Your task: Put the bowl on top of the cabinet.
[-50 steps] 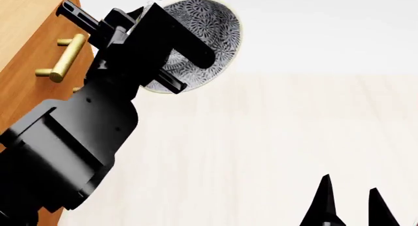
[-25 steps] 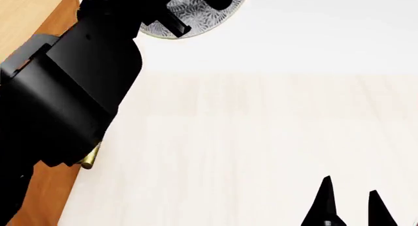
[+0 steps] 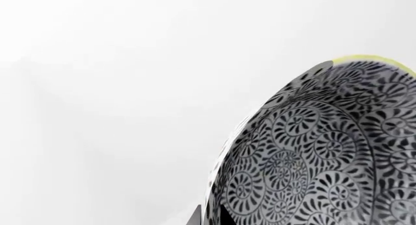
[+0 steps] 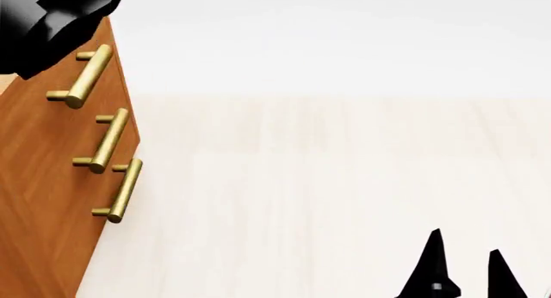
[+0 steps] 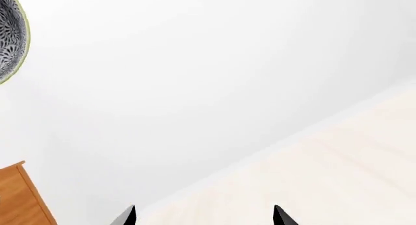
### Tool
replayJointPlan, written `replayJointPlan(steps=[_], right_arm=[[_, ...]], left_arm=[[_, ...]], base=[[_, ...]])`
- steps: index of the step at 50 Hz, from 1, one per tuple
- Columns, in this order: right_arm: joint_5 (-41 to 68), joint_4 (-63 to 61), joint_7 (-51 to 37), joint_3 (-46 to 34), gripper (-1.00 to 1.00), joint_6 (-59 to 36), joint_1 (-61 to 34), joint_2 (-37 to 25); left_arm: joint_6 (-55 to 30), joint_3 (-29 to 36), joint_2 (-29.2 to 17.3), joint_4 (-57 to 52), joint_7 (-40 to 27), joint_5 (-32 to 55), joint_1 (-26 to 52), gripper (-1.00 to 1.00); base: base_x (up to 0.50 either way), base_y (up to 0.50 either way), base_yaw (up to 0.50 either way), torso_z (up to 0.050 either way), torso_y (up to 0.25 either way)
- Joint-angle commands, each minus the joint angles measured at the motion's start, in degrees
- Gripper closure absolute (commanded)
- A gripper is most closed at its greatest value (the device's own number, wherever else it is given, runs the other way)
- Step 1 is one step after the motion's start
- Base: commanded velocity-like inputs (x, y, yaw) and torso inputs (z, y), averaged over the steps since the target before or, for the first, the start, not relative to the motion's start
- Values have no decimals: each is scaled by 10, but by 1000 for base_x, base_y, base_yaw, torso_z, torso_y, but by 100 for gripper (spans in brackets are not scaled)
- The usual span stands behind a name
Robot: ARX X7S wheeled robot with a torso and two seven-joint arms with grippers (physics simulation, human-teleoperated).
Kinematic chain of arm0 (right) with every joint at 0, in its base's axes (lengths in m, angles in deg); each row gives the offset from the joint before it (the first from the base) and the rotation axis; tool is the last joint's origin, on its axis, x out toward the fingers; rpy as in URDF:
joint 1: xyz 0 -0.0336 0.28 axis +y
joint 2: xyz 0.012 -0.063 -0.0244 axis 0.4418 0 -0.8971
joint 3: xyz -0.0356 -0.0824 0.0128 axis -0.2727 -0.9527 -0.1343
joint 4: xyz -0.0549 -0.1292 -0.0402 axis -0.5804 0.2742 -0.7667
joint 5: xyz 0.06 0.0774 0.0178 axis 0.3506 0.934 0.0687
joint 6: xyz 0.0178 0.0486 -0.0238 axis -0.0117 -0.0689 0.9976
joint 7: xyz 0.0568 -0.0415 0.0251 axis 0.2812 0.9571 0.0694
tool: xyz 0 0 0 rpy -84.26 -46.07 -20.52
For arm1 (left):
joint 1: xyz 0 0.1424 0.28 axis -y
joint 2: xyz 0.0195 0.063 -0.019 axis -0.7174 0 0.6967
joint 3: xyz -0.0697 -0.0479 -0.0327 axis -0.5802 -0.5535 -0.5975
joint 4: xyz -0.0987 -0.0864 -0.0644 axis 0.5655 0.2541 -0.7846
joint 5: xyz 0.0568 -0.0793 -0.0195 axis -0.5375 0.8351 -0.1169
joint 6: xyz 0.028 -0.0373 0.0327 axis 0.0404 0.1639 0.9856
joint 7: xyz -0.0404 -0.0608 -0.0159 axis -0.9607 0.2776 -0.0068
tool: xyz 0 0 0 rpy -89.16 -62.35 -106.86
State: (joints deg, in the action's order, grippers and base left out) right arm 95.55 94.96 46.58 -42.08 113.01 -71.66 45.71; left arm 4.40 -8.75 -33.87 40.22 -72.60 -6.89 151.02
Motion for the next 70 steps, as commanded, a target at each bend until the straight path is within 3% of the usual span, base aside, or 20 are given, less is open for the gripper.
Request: replayJointPlan(steps=[1,7,15,25,28,35,41,47,51,59,70], right_arm=[[6,13,2,2,-100,-5,-8,1],[14,14,7,5,-100,-6,-8,0],[13,20,3,7,-100,-9,-11,1],[13,20,2,9,-100,-8,-10,1],[15,20,2,9,-100,-9,-11,0],[14,19,0,10,-100,-10,-10,0],[17,20,1,11,-100,-11,-11,0],[17,19,0,12,-100,-11,-10,-1],[12,20,-3,11,-100,-11,-11,1],[8,25,-6,10,-100,-12,-15,3],[8,29,-9,13,-100,-12,-16,3]], left_arm=[[82,149,2,132,-21,284,102,100],[107,197,3,188,1,406,126,100],[110,232,3,228,23,486,149,100],[106,230,0,301,-36,631,158,100],[106,258,-14,301,-70,701,156,100],[137,407,-29,301,-80,909,162,100],[153,590,-30,301,-57,1102,170,100],[150,707,-35,301,-37,1267,171,100],[140,758,-36,301,-26,1325,174,100],[108,796,-43,301,-13,1386,193,100],[156,751,-54,301,-52,1405,204,100]], base=[[0,0,0,0,0],[0,0,0,0,0],[0,0,0,0,1],[0,0,0,0,0],[0,0,0,0,0],[0,0,0,0,0],[0,0,0,0,0],[0,0,0,0,2],[0,0,0,0,0],[0,0,0,0,0],[0,0,0,1,1]])
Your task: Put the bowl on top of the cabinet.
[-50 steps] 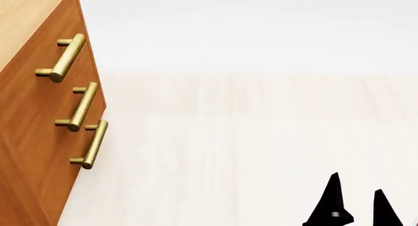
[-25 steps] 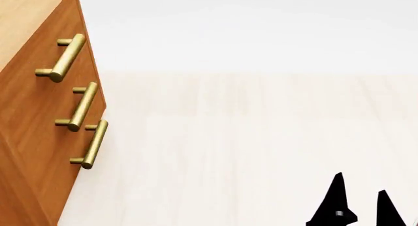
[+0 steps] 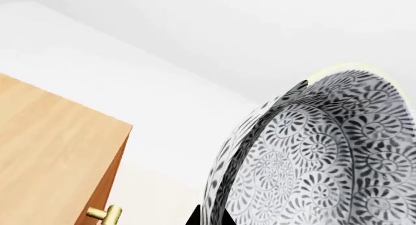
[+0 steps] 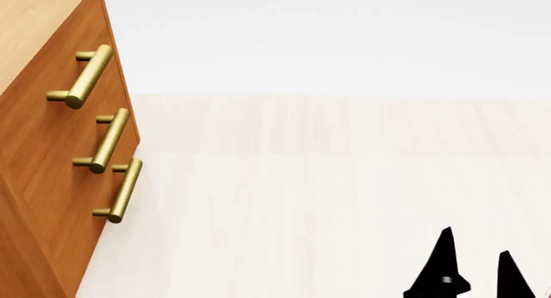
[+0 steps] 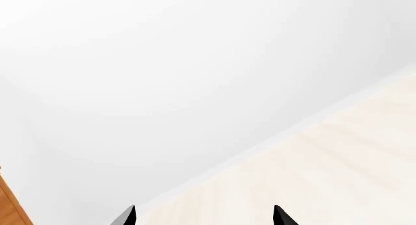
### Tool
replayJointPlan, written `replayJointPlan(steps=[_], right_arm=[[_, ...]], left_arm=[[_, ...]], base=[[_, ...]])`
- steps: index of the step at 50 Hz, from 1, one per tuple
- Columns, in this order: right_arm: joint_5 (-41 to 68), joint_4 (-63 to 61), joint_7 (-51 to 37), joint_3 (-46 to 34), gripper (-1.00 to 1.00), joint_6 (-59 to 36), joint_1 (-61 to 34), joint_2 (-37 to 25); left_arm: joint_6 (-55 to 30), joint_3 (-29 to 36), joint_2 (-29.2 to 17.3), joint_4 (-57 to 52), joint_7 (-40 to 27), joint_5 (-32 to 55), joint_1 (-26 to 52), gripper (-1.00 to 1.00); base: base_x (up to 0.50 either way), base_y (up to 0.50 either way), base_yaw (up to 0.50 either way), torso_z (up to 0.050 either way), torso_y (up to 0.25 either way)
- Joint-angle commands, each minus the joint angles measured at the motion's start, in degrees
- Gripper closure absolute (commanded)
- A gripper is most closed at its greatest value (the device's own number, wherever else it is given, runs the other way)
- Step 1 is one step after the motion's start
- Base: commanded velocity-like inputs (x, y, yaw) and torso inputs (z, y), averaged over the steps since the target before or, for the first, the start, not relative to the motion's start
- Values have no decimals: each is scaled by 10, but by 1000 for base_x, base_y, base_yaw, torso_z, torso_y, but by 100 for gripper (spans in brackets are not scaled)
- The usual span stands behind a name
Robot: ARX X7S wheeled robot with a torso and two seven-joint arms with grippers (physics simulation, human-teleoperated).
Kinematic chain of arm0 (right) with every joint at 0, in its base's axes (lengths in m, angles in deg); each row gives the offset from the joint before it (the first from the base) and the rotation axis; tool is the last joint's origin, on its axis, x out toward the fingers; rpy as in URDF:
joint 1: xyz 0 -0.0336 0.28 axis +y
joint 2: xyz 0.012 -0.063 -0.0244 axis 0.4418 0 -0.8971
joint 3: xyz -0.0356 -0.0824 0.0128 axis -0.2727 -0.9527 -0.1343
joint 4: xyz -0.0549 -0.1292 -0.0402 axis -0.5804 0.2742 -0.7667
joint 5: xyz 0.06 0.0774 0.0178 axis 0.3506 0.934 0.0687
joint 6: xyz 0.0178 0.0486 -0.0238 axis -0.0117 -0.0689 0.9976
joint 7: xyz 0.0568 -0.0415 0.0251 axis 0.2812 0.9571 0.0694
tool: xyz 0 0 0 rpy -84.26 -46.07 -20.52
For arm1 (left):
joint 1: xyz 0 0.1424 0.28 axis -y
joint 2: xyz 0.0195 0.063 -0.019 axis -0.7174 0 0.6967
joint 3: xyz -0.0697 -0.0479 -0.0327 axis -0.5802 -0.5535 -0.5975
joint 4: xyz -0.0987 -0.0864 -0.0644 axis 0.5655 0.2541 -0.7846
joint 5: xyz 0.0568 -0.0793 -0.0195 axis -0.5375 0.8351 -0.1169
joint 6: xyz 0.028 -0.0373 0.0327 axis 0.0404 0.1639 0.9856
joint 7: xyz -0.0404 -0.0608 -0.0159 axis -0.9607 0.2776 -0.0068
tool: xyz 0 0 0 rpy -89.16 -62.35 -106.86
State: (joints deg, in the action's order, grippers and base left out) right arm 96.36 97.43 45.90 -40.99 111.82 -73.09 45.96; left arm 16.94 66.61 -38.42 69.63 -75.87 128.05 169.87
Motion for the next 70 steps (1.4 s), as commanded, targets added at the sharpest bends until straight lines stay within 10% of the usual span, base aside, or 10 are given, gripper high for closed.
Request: replayJointPlan(steps=[1,37,70], right_arm=[[0,5,-3,3,-100,0,-2,1],[-3,-1,-7,7,-100,2,3,0],[-8,1,-10,7,-100,0,3,1]], left_arm=[[38,-12,-10,7,-26,58,15,100],[276,-66,-30,7,-269,37,-34,100],[242,-74,-43,7,-379,22,-61,100]], base=[[0,0,0,0,0],[0,0,0,0,0],[0,0,0,0,0]])
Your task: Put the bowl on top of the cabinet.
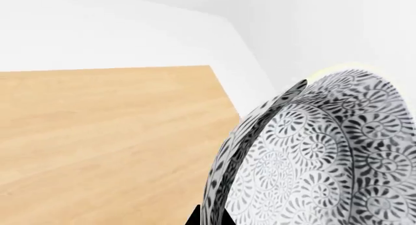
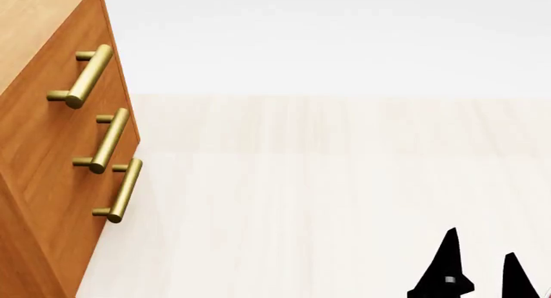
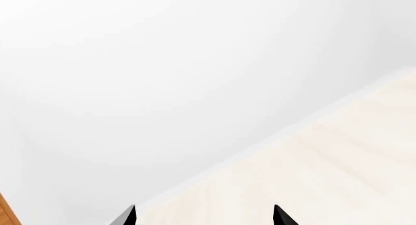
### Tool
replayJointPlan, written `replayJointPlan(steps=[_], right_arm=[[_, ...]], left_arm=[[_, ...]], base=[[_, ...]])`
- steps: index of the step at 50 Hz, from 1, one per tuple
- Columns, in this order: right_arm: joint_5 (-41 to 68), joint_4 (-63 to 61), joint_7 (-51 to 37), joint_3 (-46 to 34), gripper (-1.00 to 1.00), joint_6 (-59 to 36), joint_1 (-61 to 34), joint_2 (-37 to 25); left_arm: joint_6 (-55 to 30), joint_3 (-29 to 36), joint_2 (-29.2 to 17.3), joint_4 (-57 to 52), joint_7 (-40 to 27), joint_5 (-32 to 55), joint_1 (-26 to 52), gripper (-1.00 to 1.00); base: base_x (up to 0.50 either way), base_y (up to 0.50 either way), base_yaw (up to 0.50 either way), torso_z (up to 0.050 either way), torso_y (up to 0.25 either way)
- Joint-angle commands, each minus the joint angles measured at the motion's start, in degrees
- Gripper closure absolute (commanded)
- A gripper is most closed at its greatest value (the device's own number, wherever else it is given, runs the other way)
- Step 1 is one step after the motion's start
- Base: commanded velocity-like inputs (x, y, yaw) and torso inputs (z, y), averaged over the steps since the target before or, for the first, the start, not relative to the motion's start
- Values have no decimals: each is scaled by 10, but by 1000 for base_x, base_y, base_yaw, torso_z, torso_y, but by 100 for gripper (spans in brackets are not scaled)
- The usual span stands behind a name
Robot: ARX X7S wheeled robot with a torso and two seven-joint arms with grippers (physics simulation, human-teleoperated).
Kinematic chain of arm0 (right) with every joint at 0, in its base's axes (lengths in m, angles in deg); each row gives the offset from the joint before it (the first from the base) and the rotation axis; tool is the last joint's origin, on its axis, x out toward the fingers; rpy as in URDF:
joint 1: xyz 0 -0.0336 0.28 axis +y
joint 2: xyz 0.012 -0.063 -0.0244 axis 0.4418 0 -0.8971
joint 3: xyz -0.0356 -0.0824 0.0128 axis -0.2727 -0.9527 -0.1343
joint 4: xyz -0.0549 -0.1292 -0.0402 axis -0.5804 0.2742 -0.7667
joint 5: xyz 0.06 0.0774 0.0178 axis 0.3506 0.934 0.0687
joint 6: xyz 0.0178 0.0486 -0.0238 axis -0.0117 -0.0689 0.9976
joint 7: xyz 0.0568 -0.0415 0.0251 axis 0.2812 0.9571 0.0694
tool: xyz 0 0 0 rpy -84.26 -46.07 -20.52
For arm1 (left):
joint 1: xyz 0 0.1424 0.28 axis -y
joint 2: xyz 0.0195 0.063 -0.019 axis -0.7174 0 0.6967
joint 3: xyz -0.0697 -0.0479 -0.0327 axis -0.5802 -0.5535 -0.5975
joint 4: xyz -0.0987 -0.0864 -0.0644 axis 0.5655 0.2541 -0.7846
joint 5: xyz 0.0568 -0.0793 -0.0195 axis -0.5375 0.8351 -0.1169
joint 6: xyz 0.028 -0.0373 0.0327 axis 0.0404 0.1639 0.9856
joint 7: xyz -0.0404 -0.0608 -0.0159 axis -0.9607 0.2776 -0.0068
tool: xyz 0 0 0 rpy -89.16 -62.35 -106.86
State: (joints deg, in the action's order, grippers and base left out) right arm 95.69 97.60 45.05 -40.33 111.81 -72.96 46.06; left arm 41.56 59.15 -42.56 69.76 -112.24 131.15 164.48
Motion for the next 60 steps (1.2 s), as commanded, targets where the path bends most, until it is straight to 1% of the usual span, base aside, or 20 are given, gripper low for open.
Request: replayJointPlan(steps=[1,20,38,48,60], right_arm=[[-2,-1,-2,1,-100,0,1,0],[-9,13,-1,-3,-100,-3,-10,6],[-11,15,-2,-2,-100,-4,-10,6],[-11,14,-4,-1,-100,-3,-8,6],[-14,14,-7,-2,-100,-5,-9,6]], left_arm=[[-4,1,-2,6,-13,-9,-8,100],[16,2,-15,6,-4,-5,-39,100],[53,5,-11,6,-30,-3,-56,100],[54,0,-19,6,-29,0,-71,100],[54,3,-23,6,-31,-2,-69,100]], base=[[0,0,0,0,0],[0,0,0,0,1],[0,0,0,0,1],[0,0,0,0,0],[0,0,0,0,1]])
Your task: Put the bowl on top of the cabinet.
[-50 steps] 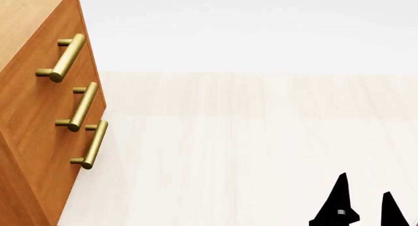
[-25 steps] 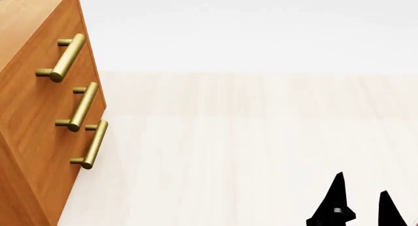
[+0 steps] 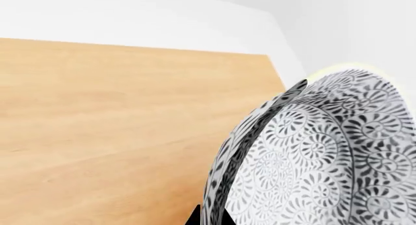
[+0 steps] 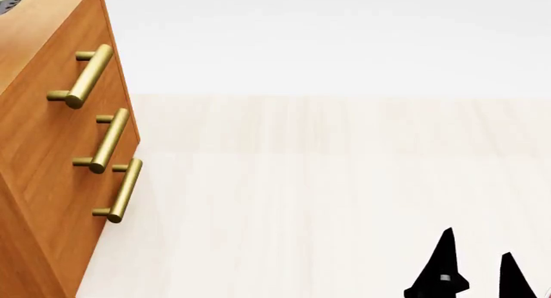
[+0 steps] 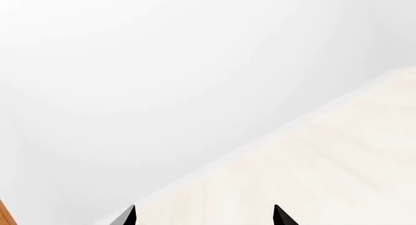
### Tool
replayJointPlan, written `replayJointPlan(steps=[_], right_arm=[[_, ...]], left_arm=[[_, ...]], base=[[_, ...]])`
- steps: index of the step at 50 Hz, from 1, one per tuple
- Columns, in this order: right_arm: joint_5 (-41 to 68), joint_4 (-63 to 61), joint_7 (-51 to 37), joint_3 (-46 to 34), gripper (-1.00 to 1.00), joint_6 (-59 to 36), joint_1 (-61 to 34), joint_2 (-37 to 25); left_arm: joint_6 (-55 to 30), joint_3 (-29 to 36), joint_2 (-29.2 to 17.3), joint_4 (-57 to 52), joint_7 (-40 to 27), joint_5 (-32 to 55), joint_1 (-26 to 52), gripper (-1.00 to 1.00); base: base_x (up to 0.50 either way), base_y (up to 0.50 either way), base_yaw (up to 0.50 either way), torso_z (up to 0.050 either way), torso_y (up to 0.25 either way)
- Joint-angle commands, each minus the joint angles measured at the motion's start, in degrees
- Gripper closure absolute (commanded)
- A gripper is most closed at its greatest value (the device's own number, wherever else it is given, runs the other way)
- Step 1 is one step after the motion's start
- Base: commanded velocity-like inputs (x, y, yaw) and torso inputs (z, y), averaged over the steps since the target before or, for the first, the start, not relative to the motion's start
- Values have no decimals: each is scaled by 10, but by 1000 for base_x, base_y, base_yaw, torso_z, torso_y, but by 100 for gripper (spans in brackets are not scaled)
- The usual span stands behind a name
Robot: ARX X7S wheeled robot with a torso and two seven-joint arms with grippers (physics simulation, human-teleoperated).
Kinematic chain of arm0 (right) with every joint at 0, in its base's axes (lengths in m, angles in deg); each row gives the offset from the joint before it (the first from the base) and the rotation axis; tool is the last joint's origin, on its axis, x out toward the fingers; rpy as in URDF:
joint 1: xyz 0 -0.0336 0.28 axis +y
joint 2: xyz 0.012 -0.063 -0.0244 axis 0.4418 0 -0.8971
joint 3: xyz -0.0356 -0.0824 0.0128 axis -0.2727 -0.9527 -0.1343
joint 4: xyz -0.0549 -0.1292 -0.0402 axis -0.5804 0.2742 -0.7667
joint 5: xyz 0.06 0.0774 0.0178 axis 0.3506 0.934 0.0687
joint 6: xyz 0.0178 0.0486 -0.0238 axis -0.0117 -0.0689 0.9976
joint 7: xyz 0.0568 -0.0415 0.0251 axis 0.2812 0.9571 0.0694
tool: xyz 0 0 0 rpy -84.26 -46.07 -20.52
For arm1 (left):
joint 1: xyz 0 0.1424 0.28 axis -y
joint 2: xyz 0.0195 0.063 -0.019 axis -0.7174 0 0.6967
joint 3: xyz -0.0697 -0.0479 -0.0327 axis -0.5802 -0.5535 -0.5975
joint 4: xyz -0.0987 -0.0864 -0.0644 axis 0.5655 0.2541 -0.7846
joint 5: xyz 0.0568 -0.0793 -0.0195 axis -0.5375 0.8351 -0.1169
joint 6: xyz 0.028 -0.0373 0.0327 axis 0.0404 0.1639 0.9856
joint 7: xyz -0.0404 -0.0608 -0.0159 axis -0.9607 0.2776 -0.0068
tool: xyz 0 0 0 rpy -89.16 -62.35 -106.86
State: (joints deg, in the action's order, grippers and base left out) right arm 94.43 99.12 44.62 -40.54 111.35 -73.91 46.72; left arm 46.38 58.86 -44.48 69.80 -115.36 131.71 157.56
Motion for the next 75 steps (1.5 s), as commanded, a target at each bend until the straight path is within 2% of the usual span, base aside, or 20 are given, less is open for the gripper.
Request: replayJointPlan(steps=[1,59,60,75], right_arm=[[-2,-1,-2,0,-100,-1,1,0],[-13,19,-7,-2,-100,-7,-12,6],[-13,20,-7,-2,-100,-8,-13,7],[-13,11,-9,0,-100,-6,-7,4]], left_arm=[[7,6,-4,5,1,-7,-1,100],[14,22,-15,5,25,-11,-43,100],[14,24,-15,5,19,-10,-43,-100],[11,37,-13,5,13,-8,-33,-100]], base=[[0,0,0,0,0],[0,0,0,0,0],[0,0,0,0,0],[0,0,0,0,0]])
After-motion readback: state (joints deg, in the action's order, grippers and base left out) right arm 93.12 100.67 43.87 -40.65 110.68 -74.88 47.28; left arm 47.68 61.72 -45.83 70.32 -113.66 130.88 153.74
